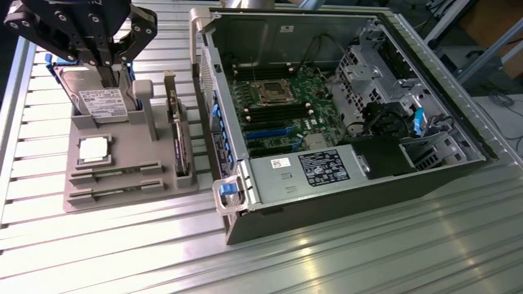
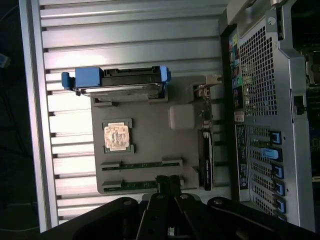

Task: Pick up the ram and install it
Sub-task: 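Reach for the ram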

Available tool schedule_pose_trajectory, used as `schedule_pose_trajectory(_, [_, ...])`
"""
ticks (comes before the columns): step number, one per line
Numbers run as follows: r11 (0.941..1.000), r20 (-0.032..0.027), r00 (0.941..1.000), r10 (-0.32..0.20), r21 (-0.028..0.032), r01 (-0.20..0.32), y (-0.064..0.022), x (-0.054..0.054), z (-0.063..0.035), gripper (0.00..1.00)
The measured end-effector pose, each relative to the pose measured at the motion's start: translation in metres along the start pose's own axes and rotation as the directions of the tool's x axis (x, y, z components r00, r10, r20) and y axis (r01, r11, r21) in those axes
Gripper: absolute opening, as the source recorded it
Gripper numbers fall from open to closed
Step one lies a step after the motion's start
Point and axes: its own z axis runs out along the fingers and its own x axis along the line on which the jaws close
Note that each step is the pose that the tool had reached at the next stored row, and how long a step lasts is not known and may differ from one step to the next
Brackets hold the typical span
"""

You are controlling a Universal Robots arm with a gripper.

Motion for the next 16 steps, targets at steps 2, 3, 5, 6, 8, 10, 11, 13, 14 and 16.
schedule_pose_trajectory(2, [1.0,0.0,1.0,0.0,0.0002,0.0,-0.0025,0.0,-0.0001,0.11])
schedule_pose_trajectory(3, [1.0,0.0,1.0,0.0,0.0003,0.0,-0.0036,0.0,-0.0002,0.11])
schedule_pose_trajectory(5, [1.0,0.0,1.0,0.0,0.0003,0.0,-0.0044,0.0,-0.0002,0.11])
schedule_pose_trajectory(6, [1.0,0.0,1.0,0.0,0.0004,0.0,-0.0057,0.0,-0.0002,0.11])
schedule_pose_trajectory(8, [1.0,0.0,1.0,0.0,0.0006,0.0,-0.0074,-0.001,-0.0003,0.11])
schedule_pose_trajectory(10, [1.0,0.0,1.0,0.0,0.0008,0.0,-0.0093,-0.001,-0.0004,0.11])
schedule_pose_trajectory(11, [1.0,0.0,1.0,0.0,0.0008,0.0,-0.0102,-0.001,-0.0003,0.11])
schedule_pose_trajectory(13, [1.0,0.0001,1.0,0.0,0.0009,0.0,-0.0116,-0.001,-0.0003,0.11])
schedule_pose_trajectory(14, [1.0,0.0001,1.0,0.0,0.001,0.0,-0.0121,-0.001,-0.0004,0.11])
schedule_pose_trajectory(16, [1.0,0.0001,1.0,0.0,0.0012,0.0,-0.0129,-0.001,-0.0003,0.11])
